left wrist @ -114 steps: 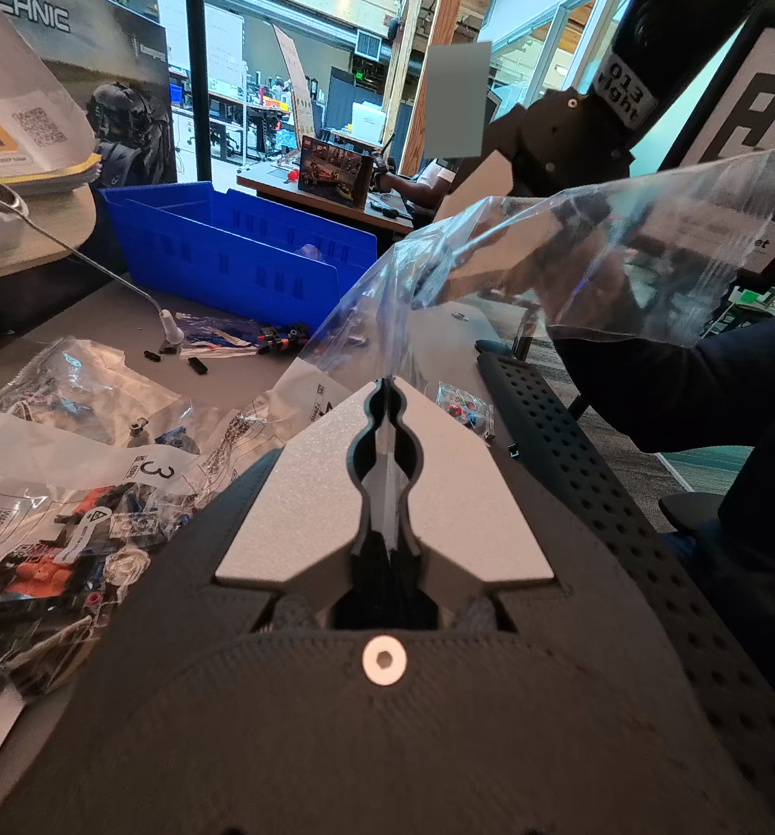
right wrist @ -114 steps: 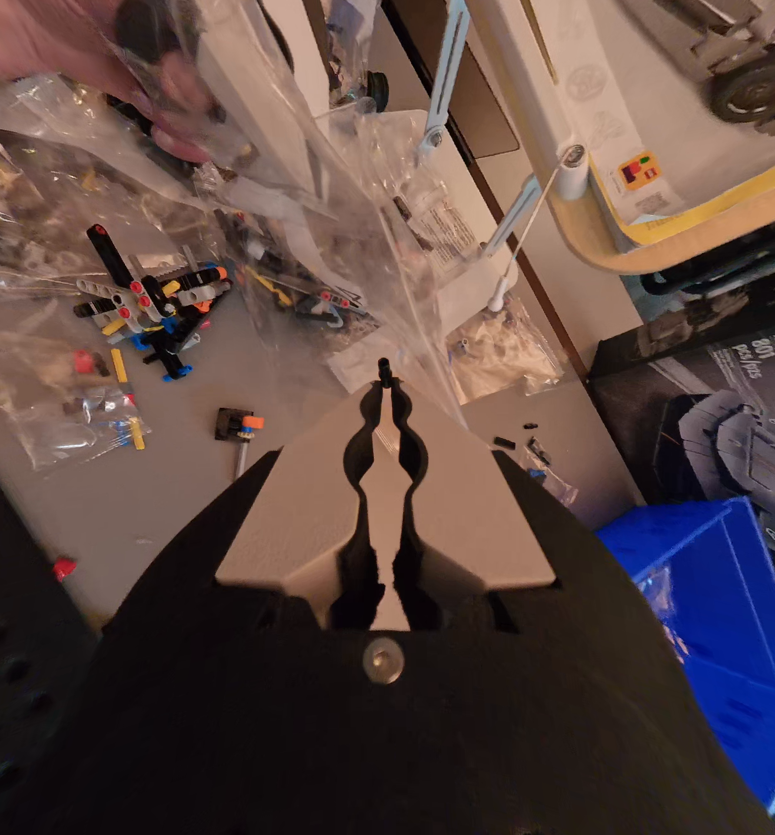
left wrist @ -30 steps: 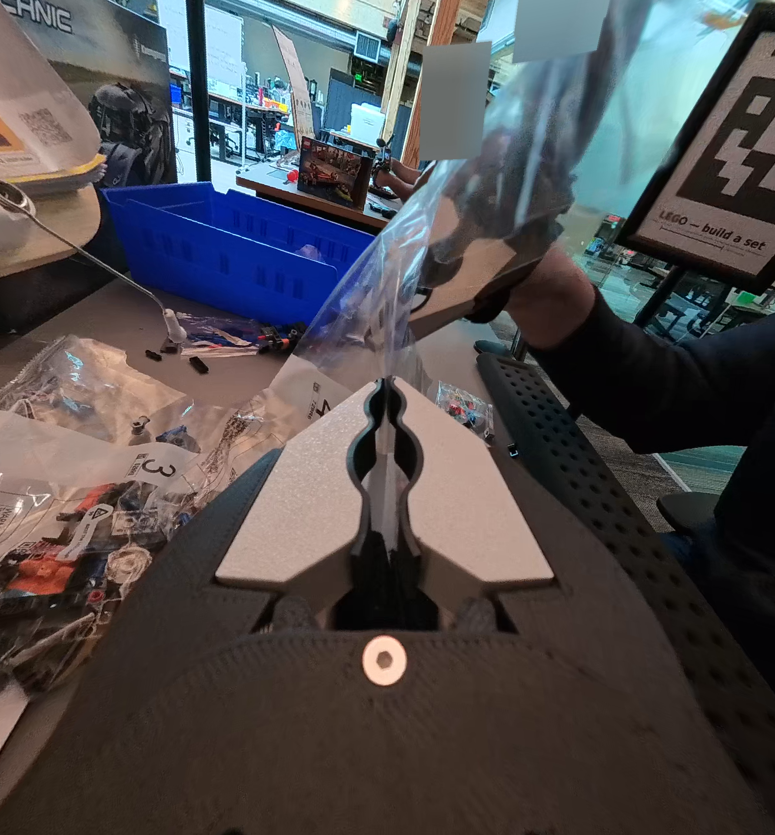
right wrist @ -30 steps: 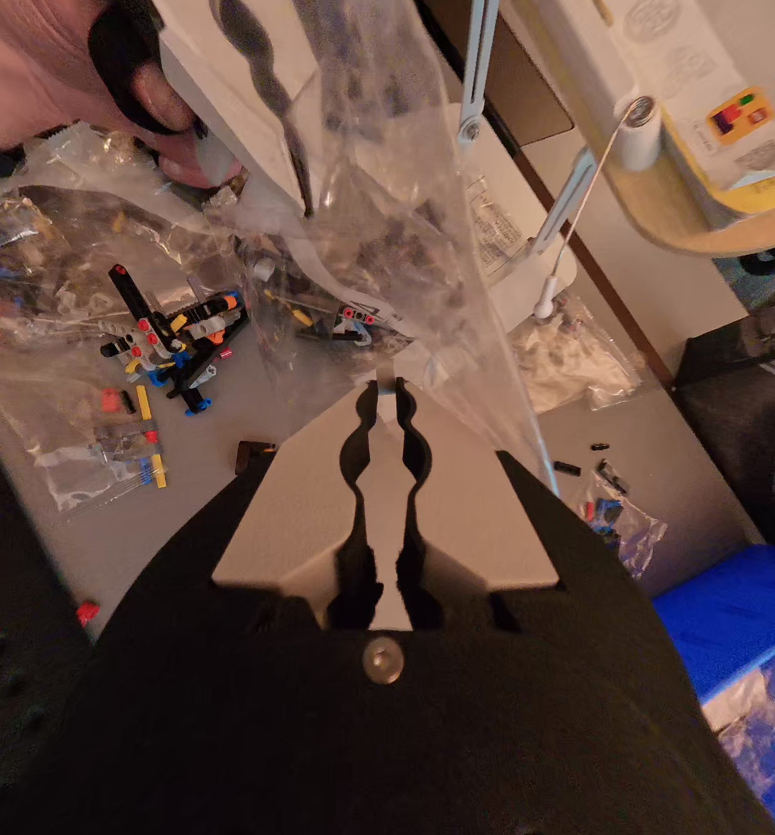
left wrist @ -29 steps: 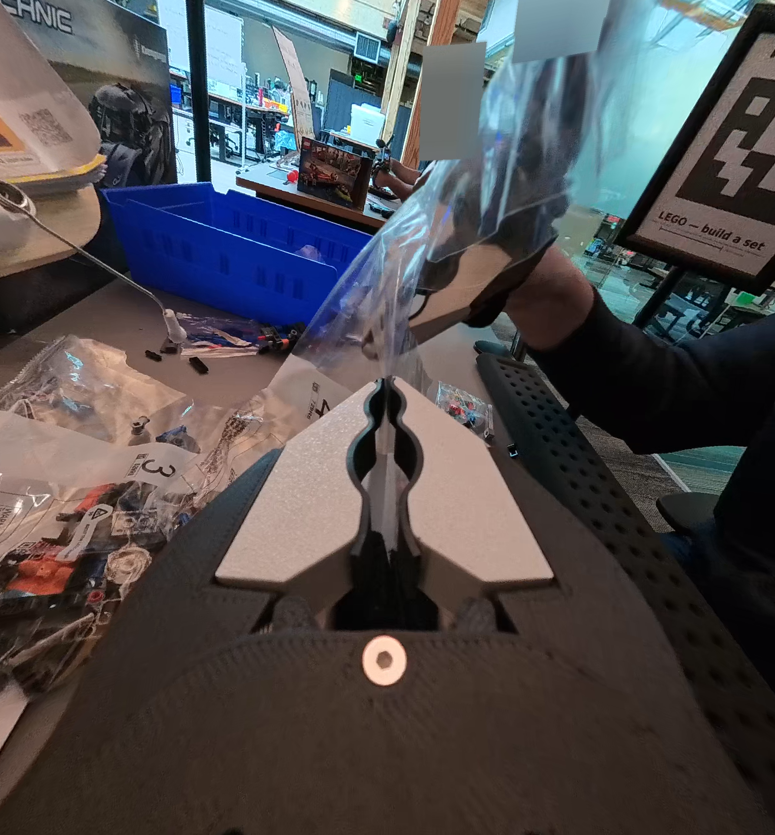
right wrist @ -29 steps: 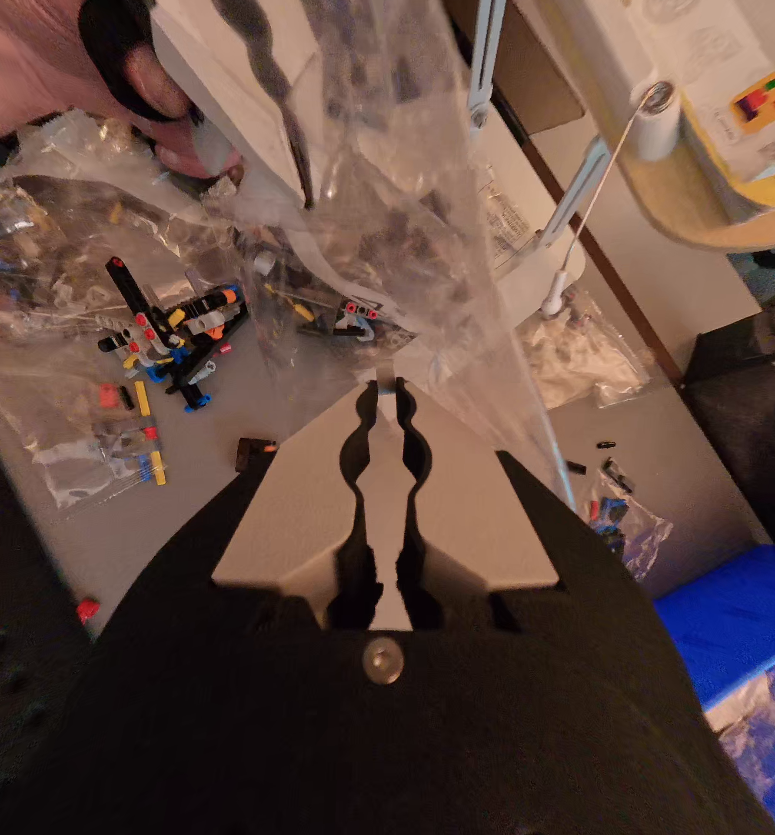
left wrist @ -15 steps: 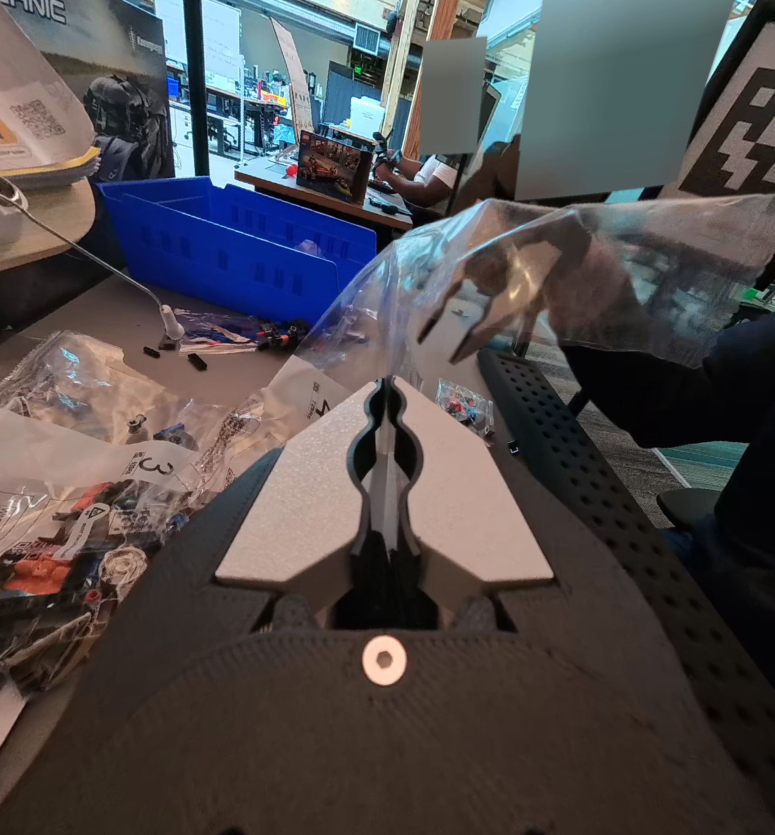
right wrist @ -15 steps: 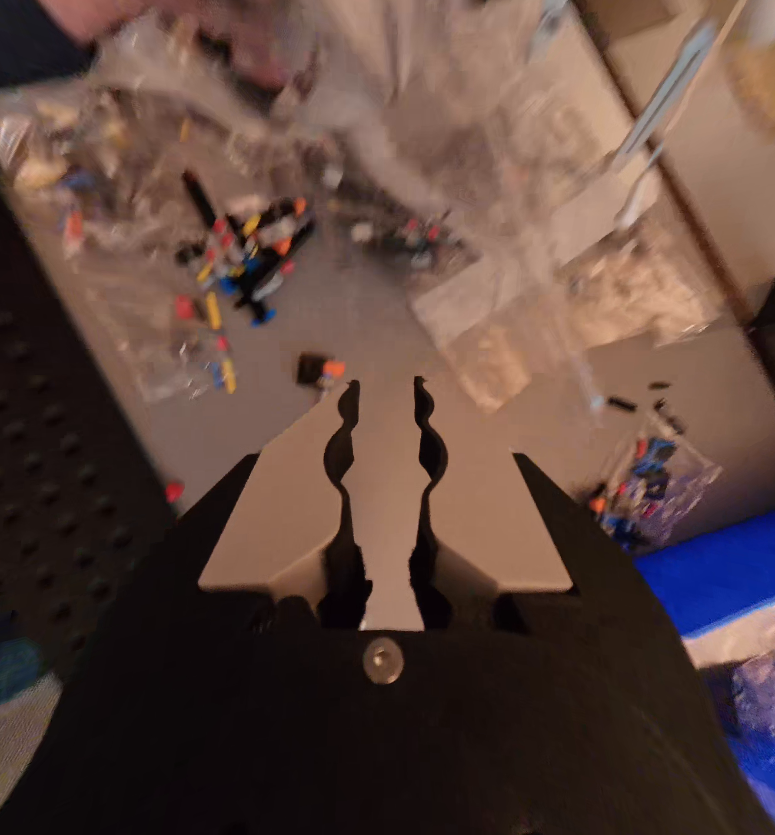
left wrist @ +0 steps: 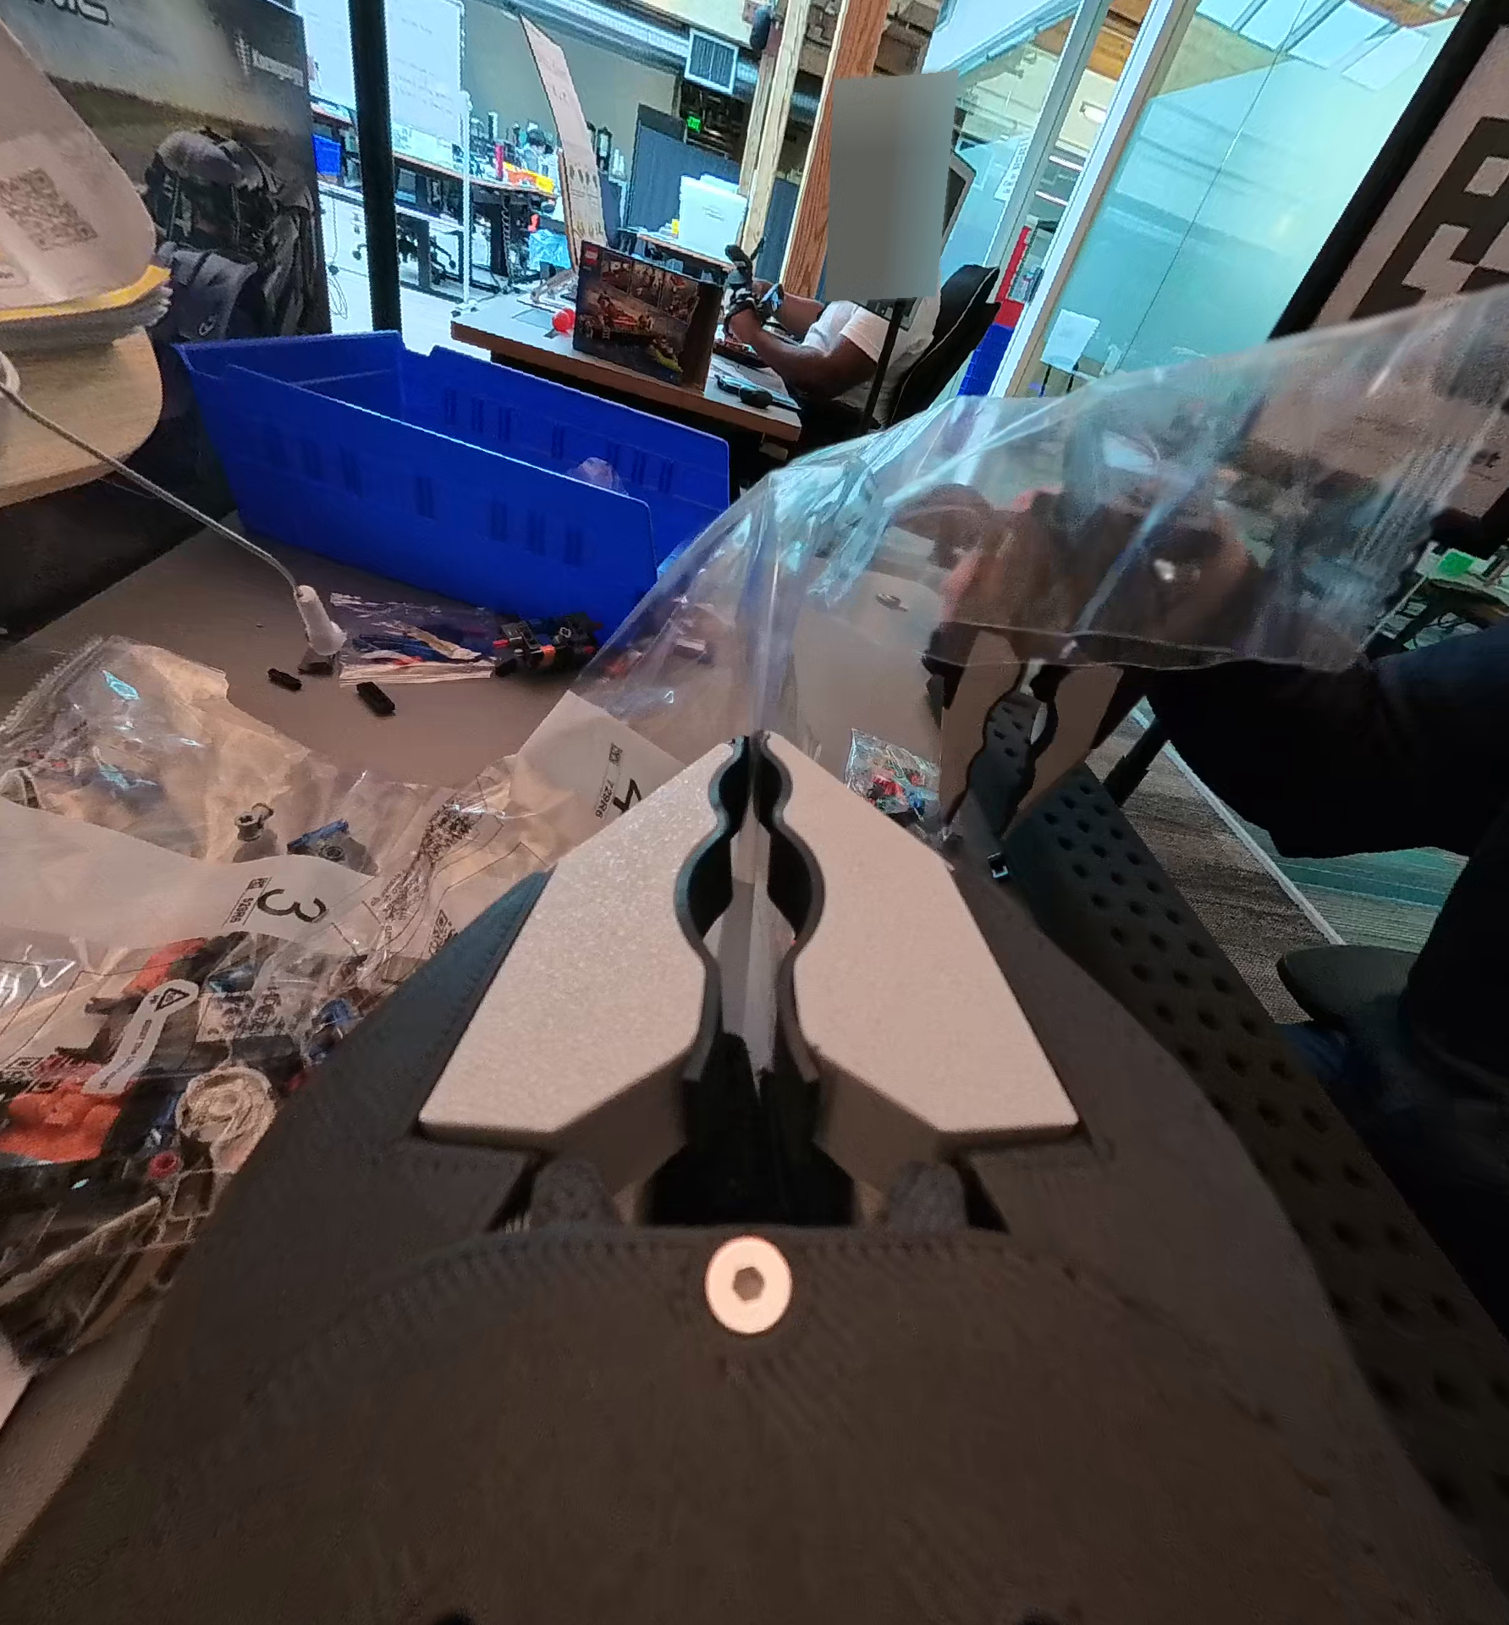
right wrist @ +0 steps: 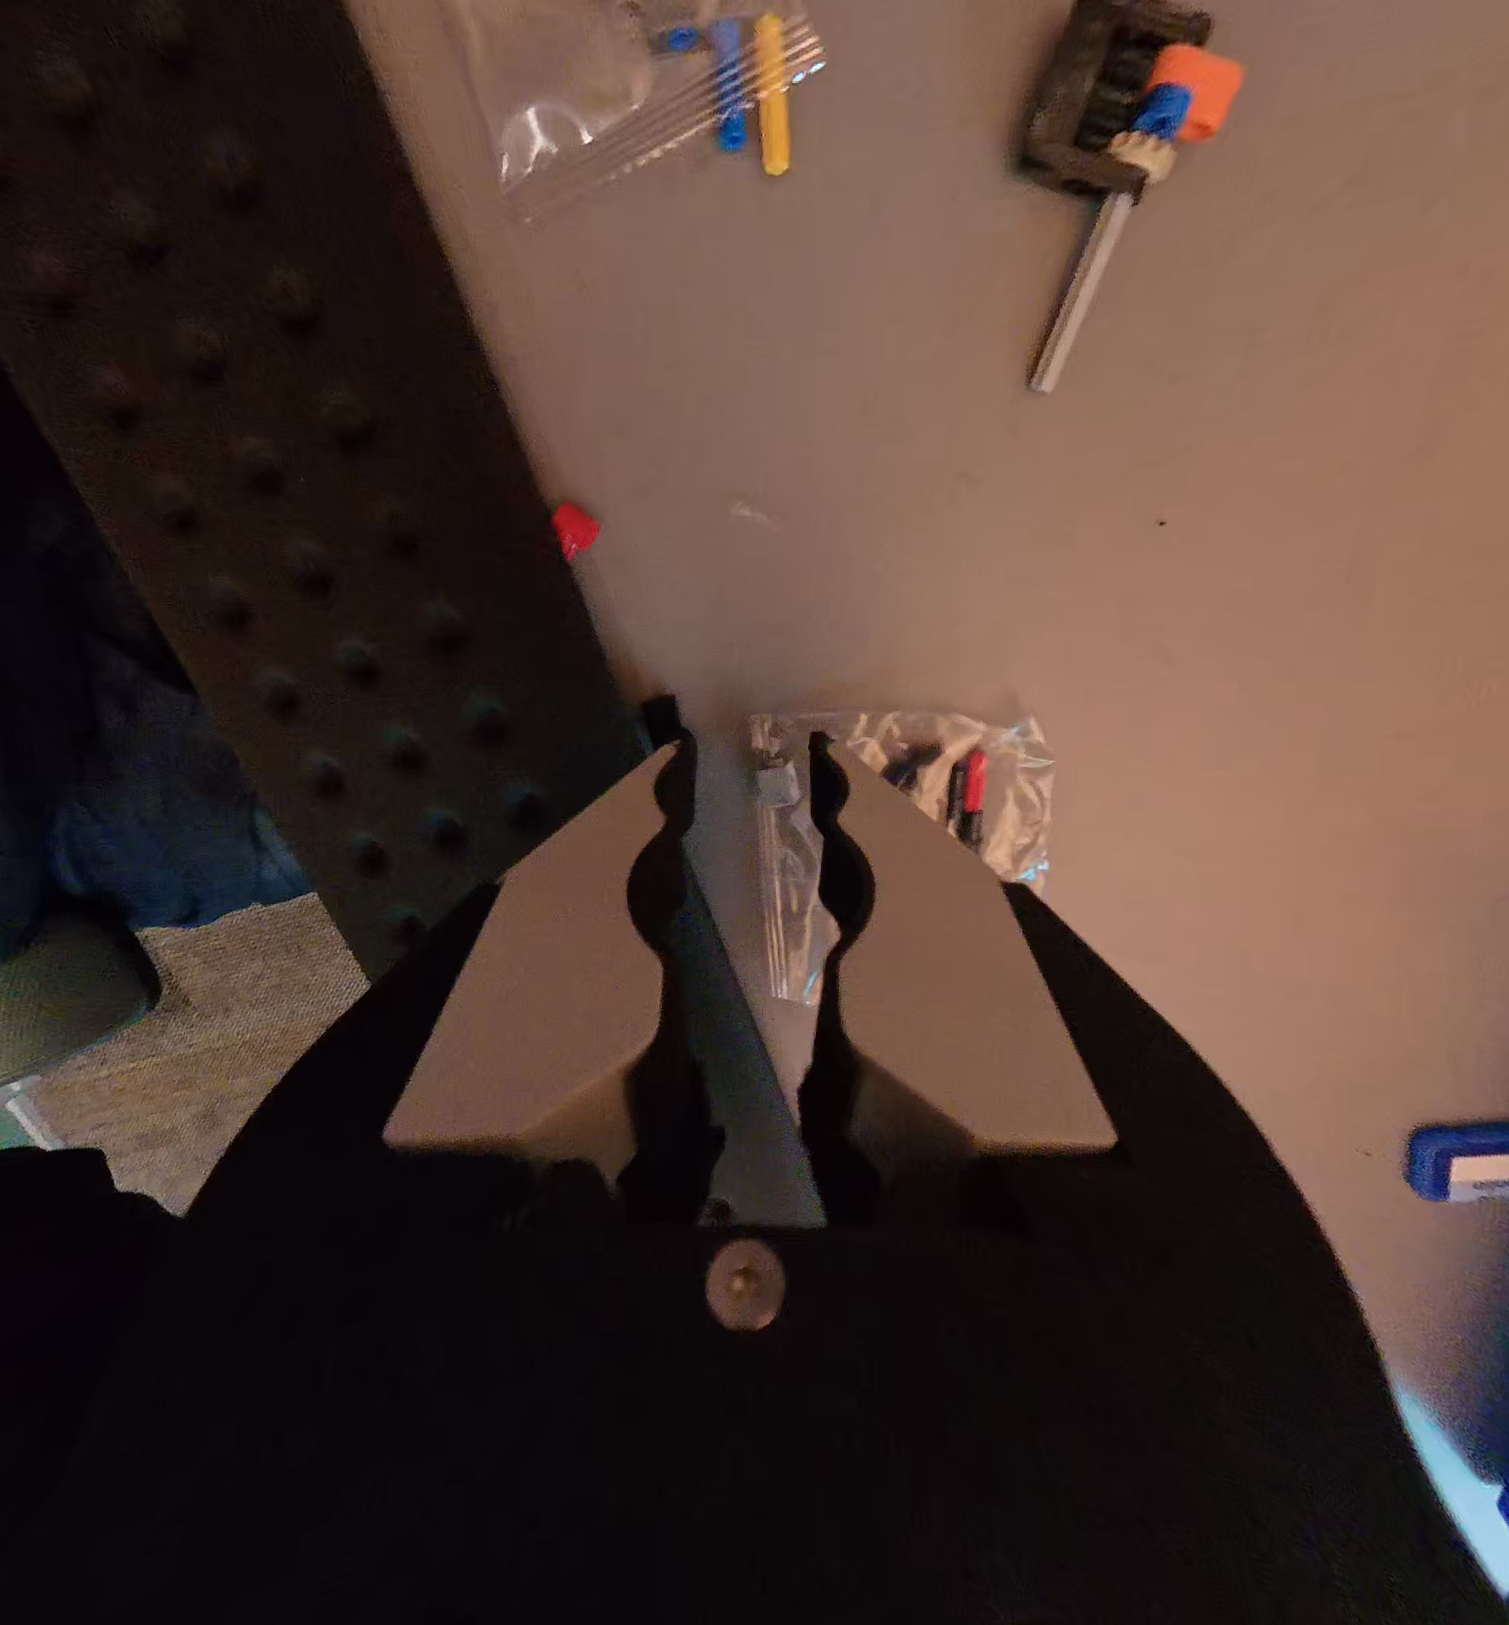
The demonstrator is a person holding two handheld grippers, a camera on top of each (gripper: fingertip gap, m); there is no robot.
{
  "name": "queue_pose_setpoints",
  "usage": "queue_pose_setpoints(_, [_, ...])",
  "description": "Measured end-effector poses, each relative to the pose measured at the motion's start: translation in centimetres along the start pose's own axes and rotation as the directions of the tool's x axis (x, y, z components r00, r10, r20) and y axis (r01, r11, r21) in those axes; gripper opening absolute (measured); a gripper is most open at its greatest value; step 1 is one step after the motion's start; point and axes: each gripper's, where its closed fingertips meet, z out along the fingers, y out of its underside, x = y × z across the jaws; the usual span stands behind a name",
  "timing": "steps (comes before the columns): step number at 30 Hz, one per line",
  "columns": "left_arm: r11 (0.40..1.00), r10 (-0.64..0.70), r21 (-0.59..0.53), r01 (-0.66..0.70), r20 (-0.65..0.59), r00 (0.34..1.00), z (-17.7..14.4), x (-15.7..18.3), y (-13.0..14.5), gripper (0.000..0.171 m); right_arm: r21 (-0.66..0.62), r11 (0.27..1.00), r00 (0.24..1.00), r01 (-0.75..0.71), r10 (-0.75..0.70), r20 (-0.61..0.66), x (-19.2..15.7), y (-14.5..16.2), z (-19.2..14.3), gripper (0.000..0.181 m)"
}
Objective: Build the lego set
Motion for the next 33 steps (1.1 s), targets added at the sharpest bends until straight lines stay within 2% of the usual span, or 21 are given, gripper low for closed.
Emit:
queue_pose_setpoints(6, [1.000, 0.001, -0.002, -0.001, 0.000, 1.000, 0.0, 0.0, 0.0, 0.000, -0.022, 1.000, 0.998, -0.002, 0.003, 0.055, -1.2, 0.4, 1.1, 0.022])
queue_pose_setpoints(9, [1.000, 0.000, -0.001, 0.000, 0.000, 1.000, 0.0, 0.0, 0.0, 0.000, -0.024, 1.000, 0.998, -0.003, 0.005, 0.064, -1.4, 0.5, 1.6, 0.014])
queue_pose_setpoints(17, [1.000, 0.002, -0.004, -0.002, 0.002, 1.000, 0.0, 0.0, 0.0, 0.000, -0.047, 0.999, 0.999, 0.013, -0.012, 0.032, -1.0, 0.6, 2.0, 0.006])
queue_pose_setpoints(19, [1.000, 0.002, -0.003, -0.002, 0.002, 1.000, 0.0, 0.0, 0.0, 0.000, -0.025, 0.999, 1.000, 0.021, -0.022, -0.012, -0.3, 0.0, 2.0, 0.005])
queue_pose_setpoints(24, [1.000, 0.005, -0.010, -0.005, 0.002, 1.000, 0.1, 0.1, 0.1, 0.000, 0.023, 1.000, 1.000, 0.014, -0.014, -0.026, 0.3, -1.2, 1.6, 0.007])
queue_pose_setpoints(27, [1.000, 0.003, -0.007, -0.003, 0.002, 1.000, 0.0, 0.0, 0.1, 0.000, 0.097, 0.995, 0.999, -0.004, 0.009, -0.048, 1.0, -2.2, 0.6, 0.018])
queue_pose_setpoints(33, [1.000, 0.002, -0.012, -0.002, 0.000, 1.000, 0.2, 0.0, 0.2, 0.000, 0.096, 0.995, 0.999, -0.019, 0.022, -0.030, 1.0, -1.4, 0.4, 0.022])
